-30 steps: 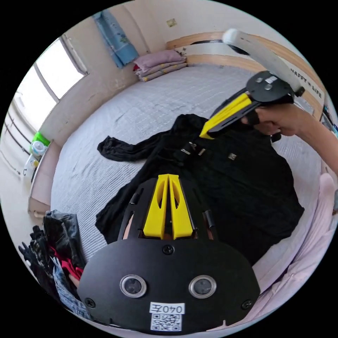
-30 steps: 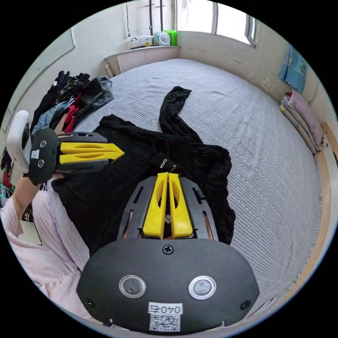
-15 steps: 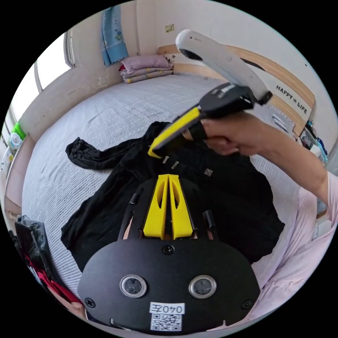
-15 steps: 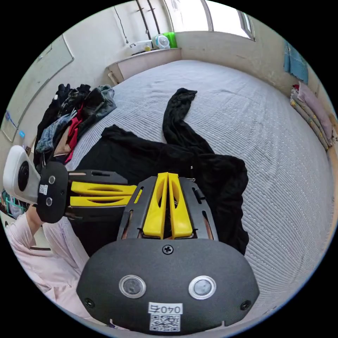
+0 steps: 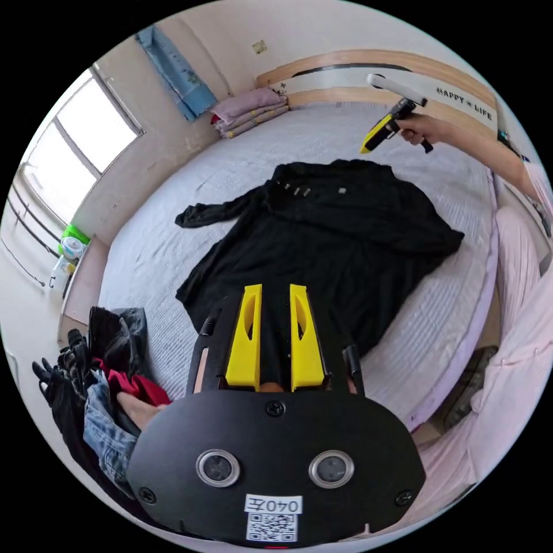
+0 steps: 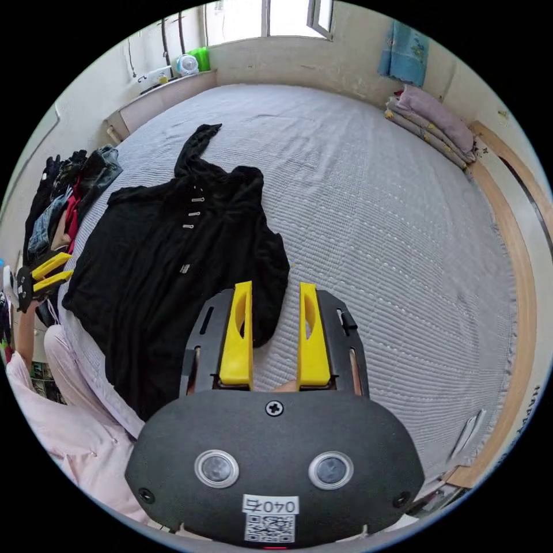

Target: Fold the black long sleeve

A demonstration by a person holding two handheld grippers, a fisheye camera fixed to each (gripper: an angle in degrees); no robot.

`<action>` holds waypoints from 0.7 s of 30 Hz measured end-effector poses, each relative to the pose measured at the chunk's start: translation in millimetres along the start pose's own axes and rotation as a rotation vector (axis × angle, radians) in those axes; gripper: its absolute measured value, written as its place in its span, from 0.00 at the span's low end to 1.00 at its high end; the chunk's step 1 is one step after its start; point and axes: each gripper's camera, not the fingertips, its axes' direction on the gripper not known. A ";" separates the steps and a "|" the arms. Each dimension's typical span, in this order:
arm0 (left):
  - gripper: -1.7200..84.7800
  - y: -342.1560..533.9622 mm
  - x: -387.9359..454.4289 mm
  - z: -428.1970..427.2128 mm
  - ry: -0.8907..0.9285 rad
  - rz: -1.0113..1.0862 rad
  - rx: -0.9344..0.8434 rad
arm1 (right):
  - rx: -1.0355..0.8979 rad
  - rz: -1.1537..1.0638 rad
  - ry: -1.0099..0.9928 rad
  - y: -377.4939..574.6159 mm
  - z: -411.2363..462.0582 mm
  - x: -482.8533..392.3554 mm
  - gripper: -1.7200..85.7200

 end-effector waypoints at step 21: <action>0.01 88.0 19.6 21.1 0.103 0.117 -0.262 | -0.076 -0.343 -0.135 173.9 -36.1 -143.4 0.14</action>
